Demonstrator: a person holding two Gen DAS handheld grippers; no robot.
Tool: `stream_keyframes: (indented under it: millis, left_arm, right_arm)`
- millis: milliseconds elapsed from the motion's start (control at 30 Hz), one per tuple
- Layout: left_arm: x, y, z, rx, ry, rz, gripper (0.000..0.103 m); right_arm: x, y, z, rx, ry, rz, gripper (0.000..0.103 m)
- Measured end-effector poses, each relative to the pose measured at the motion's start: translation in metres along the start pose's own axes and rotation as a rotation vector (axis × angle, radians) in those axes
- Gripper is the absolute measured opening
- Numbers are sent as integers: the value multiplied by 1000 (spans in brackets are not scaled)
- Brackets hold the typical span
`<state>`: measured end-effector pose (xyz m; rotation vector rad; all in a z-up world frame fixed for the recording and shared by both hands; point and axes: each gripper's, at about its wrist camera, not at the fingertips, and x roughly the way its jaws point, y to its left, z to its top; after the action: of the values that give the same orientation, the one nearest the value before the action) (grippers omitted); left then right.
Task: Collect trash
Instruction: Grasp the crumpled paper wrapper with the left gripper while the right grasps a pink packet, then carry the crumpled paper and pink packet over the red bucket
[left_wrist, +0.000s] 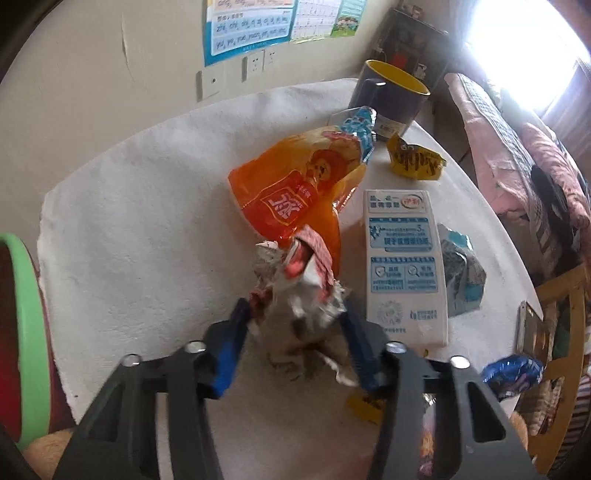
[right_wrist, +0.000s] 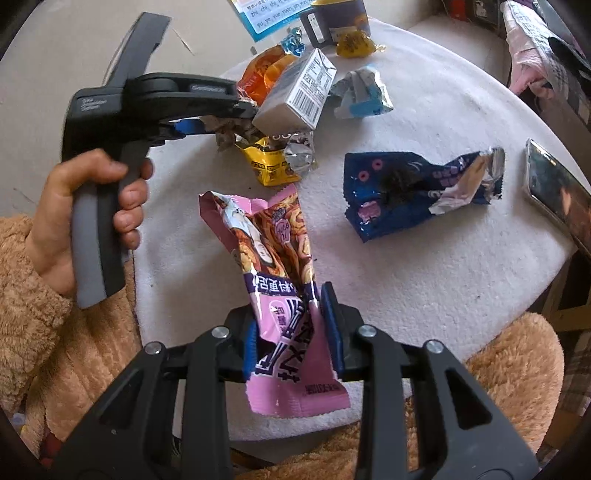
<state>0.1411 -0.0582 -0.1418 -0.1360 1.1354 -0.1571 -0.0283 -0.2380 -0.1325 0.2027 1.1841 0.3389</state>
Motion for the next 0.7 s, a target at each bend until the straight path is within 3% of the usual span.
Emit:
stream_keyframes:
  millis: [67,200,333,467,700]
  left_arm:
    - [-6,2,-5,5,5,-12,35]
    - [-31,16,-22,-5,-18,-15,33]
    - [-55,32,-44,-30,-24,-5,33]
    - [-70,50,-62,-100,-28,-12,34]
    - [-79,67,-80,-158,-13,-12,34]
  right_arm:
    - [3,1,2,-4,2,1,31]
    - [6,3,4,-19,6,1,35]
    - [9,6,7,-34,12,24,52]
    - [3,10,10,-42,-12,80,60]
    - [-5,-5,22,44,-50,90,60]
